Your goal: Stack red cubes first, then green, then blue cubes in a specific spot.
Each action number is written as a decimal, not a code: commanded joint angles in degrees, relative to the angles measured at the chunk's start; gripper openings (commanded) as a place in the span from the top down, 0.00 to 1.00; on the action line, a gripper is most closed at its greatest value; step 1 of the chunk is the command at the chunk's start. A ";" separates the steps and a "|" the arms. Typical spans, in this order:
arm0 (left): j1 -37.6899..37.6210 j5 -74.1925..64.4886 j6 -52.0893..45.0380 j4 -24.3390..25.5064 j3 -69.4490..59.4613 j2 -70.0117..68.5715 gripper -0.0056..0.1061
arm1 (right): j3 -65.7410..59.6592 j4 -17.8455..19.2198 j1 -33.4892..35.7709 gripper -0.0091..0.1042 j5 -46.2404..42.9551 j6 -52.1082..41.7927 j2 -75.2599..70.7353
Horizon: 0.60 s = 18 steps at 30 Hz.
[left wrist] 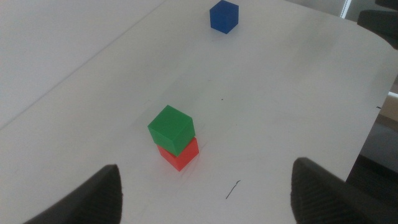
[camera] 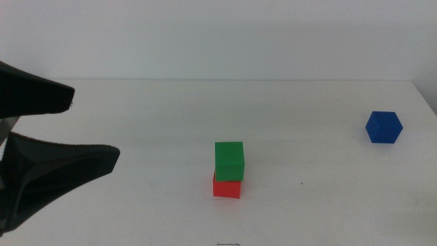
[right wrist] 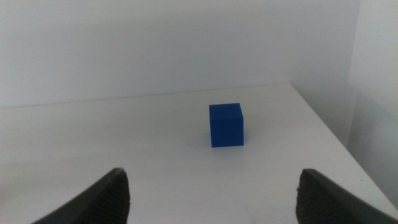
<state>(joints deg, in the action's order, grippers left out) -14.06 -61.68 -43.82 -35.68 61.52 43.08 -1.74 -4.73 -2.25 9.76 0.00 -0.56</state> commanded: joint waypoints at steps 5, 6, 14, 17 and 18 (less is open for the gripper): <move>0.00 3.46 0.03 -3.02 1.24 -0.06 0.12 | 2.10 0.09 -0.18 0.09 -7.14 -0.52 -1.15; 0.00 3.46 0.03 -3.02 1.24 -0.06 0.12 | 3.09 -0.35 -0.18 0.09 -6.03 0.00 -0.70; 0.00 3.59 0.03 -3.02 1.24 -0.06 0.12 | 21.72 -2.12 -0.18 0.09 11.17 0.00 15.93; 0.00 3.59 0.03 -3.02 1.24 -0.06 0.12 | 33.17 -3.32 -0.18 0.09 22.32 0.00 26.51; 0.00 3.59 0.03 -3.02 1.24 -0.06 0.12 | 36.61 -3.63 -0.18 0.09 25.49 0.00 29.73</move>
<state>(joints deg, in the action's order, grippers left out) -14.06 -61.63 -43.87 -35.68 61.52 43.08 28.94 -7.71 -2.25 33.16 0.51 24.14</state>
